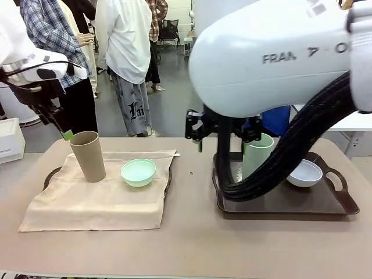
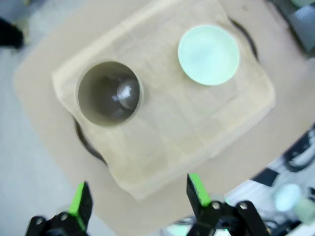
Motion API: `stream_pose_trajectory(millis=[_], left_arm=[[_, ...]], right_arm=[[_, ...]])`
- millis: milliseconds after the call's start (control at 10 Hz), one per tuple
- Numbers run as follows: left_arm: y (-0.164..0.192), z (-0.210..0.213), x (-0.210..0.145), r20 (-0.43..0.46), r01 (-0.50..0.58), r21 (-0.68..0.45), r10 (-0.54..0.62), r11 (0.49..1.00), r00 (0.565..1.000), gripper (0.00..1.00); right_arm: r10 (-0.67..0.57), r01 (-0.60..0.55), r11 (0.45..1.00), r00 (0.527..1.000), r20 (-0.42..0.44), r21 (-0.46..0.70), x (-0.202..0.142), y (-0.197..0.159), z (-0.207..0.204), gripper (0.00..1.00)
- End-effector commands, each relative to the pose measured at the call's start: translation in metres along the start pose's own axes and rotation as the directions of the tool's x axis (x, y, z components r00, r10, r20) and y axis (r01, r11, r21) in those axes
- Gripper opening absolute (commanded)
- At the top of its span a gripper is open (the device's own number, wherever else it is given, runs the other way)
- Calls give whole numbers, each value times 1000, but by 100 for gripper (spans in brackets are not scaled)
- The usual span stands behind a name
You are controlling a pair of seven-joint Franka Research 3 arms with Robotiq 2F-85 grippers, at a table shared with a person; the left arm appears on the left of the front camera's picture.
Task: Set up a tray with a mat and arrange the tableware.
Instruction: Pick up the Picnic Bowl and Reusable plastic cup from the Handle tray in front of the human's position and hold them in the air.
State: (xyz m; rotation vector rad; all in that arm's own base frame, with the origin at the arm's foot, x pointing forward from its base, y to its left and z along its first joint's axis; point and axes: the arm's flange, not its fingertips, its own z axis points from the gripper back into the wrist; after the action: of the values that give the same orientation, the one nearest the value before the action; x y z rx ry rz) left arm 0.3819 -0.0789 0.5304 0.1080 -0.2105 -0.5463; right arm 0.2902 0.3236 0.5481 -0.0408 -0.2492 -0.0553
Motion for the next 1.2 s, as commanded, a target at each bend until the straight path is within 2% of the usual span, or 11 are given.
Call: stream_pose_trajectory(millis=[0, 100, 200, 500, 600, 700, 1000, 1100], left_arm=[[-24, 17, -7, -40, -169, -75, 166, 983, 985, 100], [-28, 24, -13, -39, -254, -111, 251, 961, 967, 100], [-28, 30, -15, -9, -313, -144, 315, 939, 949, 100], [-26, 46, -19, 12, -401, -169, 408, 901, 913, 100], [-25, 41, -17, -10, -329, -158, 331, 931, 943, 100], [-25, 41, -17, -10, -329, -158, 331, 931, 943, 100], [-25, 41, -17, -10, -329, -158, 331, 931, 943, 100], [-26, 42, -17, -9, -343, -164, 346, 925, 938, 100]], right_arm=[[56, -56, 998, 998, -19, -3, -4, -77, 10, 100], [65, -65, 997, 997, -31, -29, -6, -116, 18, 100], [11, -13, 999, 998, -56, -33, -5, -151, 23, 100], [-128, 135, 985, 989, -68, 108, -14, -239, 34, 100], [-257, 259, 964, 965, -47, 52, -15, -245, 37, 100], [-89, 91, 995, 995, -53, 44, -10, -227, 41, 100], [-89, 91, 995, 995, -53, 44, -10, -227, 41, 100], [-123, 124, 992, 991, -44, 26, -14, -234, 42, 100]])
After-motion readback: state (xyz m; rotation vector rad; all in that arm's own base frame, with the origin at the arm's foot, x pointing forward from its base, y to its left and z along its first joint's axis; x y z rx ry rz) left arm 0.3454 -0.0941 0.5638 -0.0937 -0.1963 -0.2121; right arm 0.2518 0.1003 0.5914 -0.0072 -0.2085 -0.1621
